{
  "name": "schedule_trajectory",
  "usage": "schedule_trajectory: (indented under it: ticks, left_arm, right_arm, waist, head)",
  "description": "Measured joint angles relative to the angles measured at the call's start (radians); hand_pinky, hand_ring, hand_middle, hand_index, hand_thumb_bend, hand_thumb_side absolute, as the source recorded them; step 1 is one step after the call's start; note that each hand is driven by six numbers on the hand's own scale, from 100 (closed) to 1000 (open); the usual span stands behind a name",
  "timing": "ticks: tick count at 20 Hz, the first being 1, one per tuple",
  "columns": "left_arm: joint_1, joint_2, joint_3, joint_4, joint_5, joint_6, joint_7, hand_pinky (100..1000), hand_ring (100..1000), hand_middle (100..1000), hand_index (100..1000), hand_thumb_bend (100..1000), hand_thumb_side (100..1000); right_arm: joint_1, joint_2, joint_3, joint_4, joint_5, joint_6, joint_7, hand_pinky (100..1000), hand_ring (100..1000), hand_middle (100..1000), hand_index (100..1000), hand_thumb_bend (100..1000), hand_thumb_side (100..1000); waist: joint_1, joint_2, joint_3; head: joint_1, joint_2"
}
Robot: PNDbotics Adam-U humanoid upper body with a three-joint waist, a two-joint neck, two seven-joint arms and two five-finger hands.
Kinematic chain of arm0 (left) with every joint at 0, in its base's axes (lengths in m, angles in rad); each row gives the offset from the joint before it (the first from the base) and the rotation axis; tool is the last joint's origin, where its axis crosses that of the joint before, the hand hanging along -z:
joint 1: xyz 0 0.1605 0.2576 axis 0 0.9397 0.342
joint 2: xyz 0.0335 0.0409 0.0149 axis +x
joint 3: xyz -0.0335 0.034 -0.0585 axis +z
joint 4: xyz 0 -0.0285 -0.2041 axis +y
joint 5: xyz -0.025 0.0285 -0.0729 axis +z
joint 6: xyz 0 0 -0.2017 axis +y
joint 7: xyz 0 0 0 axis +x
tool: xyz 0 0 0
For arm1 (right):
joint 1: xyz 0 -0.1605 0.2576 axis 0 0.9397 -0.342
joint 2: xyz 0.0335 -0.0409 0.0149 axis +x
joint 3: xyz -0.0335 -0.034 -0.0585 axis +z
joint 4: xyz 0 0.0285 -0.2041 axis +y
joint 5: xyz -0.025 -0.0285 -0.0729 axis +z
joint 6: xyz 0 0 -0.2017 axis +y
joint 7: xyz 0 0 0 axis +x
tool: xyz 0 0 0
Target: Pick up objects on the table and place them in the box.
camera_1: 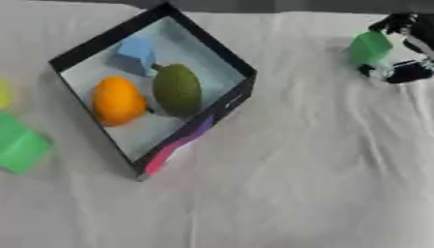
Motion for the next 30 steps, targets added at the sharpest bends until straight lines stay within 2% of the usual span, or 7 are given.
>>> schedule_trajectory:
  ticks: [9,15,23,24,25,27,30]
  left_arm:
    - [0.016,0.003,0.0,0.006,0.008,0.004,-0.004,819,650,748,731,100,580]
    - [0.043,0.01,0.001,0.013,0.016,0.007,-0.004,820,651,748,731,100,577]
    - [0.057,0.011,0.001,0.022,0.042,0.02,-0.006,819,653,754,735,100,573]
    - [0.057,0.013,0.001,0.024,0.047,0.022,-0.005,820,654,757,737,100,572]
    - [0.057,0.017,0.001,0.024,0.052,0.023,-0.005,820,655,761,740,100,571]
    - [0.057,0.021,0.001,0.025,0.061,0.028,-0.003,822,664,776,747,100,569]
    - [0.055,0.03,0.001,0.03,0.078,0.036,0.005,832,690,806,761,100,566]
  right_arm:
    - [-0.037,0.002,0.03,-0.061,-0.062,-0.038,0.049,719,690,712,823,450,491]
    - [-0.128,0.049,0.069,-0.092,-0.136,-0.068,0.122,725,682,707,824,448,408]
    - [-0.269,0.201,0.119,-0.114,-0.242,-0.135,0.25,736,681,702,810,444,330]
    - [-0.278,0.224,0.121,-0.117,-0.255,-0.14,0.265,740,679,702,810,465,378]
    - [-0.285,0.249,0.124,-0.12,-0.267,-0.143,0.281,744,680,704,809,441,293]
    - [-0.297,0.298,0.127,-0.132,-0.293,-0.145,0.313,749,680,705,807,441,278]
    - [-0.311,0.374,0.138,-0.147,-0.325,-0.136,0.362,743,681,705,803,443,310]
  waist:
    - [-0.001,-0.029,-0.021]
    - [-0.001,-0.076,-0.056]
    - [0.0,-0.12,-0.068]
    - [0.0,-0.124,-0.068]
    - [0.0,-0.128,-0.068]
    - [0.0,-0.14,-0.067]
    - [0.0,-0.161,-0.067]
  head:
    - [0.012,0.027]
    - [0.021,0.06]
    - [0.026,0.1]
    - [0.026,0.104]
    - [0.024,0.111]
    - [0.018,0.121]
    - [0.01,0.137]
